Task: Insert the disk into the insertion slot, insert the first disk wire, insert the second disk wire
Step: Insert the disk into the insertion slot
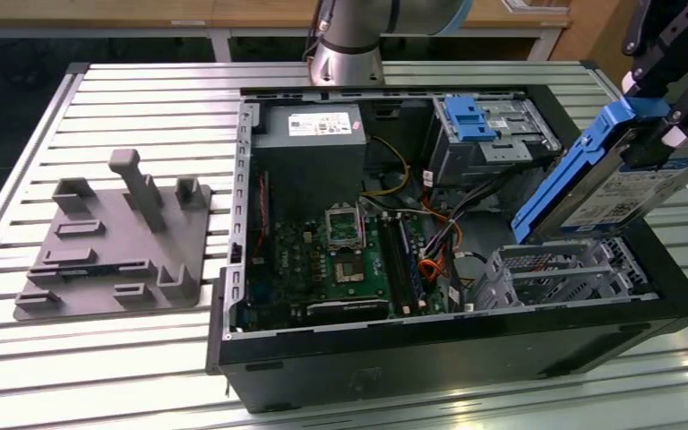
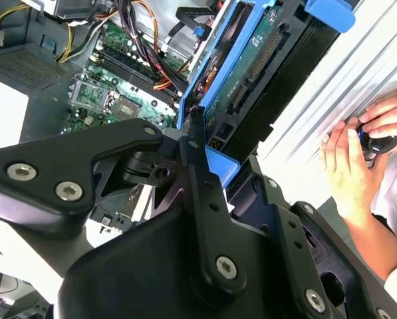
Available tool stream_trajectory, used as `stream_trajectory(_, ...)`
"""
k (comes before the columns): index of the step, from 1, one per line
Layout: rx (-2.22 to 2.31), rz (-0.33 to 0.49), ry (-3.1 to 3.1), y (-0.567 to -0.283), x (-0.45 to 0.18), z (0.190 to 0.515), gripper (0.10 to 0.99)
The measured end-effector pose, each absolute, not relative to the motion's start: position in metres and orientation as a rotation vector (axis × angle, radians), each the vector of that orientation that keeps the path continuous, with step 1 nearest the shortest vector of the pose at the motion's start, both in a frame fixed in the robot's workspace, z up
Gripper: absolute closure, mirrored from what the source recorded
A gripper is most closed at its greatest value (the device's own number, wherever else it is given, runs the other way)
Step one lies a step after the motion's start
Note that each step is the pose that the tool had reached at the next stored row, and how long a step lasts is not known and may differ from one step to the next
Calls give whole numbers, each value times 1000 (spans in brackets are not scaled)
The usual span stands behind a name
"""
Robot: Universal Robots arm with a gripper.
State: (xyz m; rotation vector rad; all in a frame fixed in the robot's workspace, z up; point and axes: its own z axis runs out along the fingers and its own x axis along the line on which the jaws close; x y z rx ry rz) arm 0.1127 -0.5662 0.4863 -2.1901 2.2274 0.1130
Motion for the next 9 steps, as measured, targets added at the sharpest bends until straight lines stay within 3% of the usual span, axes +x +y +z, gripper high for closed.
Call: stream_trajectory(9,-2190,113,2227,-564,113,482,722)
